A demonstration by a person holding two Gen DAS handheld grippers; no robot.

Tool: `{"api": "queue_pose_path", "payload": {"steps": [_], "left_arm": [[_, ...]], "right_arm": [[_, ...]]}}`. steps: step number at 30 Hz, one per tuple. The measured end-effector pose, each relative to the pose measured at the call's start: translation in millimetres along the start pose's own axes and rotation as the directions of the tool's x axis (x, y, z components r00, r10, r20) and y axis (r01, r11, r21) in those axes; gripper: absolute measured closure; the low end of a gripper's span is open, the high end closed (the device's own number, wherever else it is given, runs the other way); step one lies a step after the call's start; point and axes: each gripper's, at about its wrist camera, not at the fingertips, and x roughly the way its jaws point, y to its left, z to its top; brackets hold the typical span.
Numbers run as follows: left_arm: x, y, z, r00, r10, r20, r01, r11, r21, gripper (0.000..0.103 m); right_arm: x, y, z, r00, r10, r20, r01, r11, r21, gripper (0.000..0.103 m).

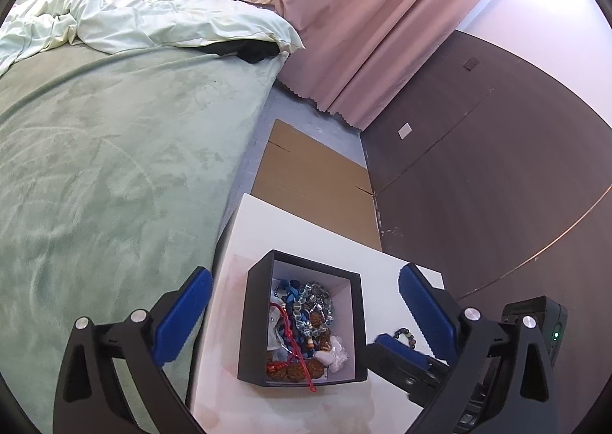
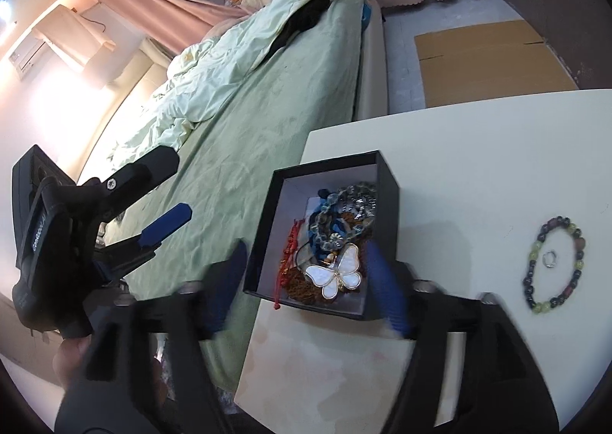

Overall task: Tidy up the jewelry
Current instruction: 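Release grey bracelet into box with left gripper while right gripper drops butterfly pendant in, then move the left gripper to the dark bead bracelet and grasp it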

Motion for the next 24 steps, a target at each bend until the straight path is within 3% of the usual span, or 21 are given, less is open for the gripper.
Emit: {"api": "queue_pose_path", "payload": {"steps": [6,24], "left_arm": [[1,-7,-5,1.000,0.000,-0.008,0.000,1.000,0.021,0.008],[28,-64,-40,0.994,-0.037,-0.100,0.055,0.982,0.183,0.008]], "right_arm": [[-18,-11,2,1.000,-0.018,0.022,0.017,1.000,0.023,0.030],[-93,-88,-1,0.982,-0.180,0.058,0.168,0.971,0.169,0.027]]}}
